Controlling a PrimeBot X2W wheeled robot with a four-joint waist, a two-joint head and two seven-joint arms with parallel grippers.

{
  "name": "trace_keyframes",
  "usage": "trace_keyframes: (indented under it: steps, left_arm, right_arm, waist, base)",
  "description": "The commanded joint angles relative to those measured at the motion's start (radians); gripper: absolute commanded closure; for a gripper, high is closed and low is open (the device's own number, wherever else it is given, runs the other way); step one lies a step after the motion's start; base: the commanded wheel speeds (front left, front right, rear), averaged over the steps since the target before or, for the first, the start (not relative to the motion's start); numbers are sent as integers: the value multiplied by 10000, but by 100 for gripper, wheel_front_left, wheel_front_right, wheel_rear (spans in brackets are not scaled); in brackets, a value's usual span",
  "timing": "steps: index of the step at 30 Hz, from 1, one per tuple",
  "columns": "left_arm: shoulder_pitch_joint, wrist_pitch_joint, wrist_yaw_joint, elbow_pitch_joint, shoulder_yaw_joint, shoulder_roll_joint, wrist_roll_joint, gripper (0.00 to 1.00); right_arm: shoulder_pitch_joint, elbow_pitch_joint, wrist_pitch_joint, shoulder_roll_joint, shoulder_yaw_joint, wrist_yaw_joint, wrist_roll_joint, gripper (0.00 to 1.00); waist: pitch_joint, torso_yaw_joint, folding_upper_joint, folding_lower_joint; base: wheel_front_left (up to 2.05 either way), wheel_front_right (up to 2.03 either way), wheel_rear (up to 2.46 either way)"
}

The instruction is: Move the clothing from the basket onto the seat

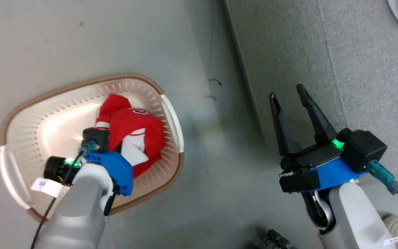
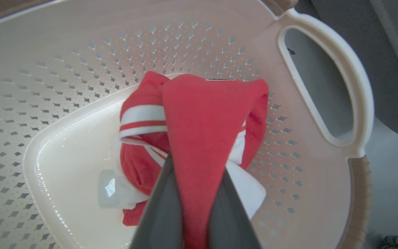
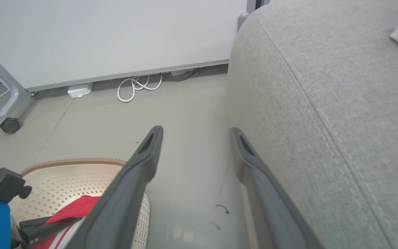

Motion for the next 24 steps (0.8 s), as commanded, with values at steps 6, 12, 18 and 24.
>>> trace_keyframes:
  steps: [6,12,18,24]
  left_arm:
    - [555,-297,-136,-145,-232,-303,-179,100]
    - [1421,-421,-193,-567,-623,-573,-450,100]
    - [2073,-460,-200,-1625,-1186,-614,-835,100]
    - [2368,-456,-178,-3055,-1510,-315,-1176,100]
  right_arm:
    - [116,379,-34,-10,-243,5,-321,0]
    - [533,891,-17,-12,-471,5,-602,0]
    - [1072,1080,252,-12,-616,5,-789,0]
    - [1658,1026,557,-10,-679,5,-804,0]
  waist:
    - [-1902,894,0,0]
    - [-3655,1490,0,0]
    - [-5052,2085,0,0]
    - [-6036,2607,0,0]
  base:
    - [0,0,0]
    - [0,0,0]
    - [0,0,0]
    - [0,0,0]
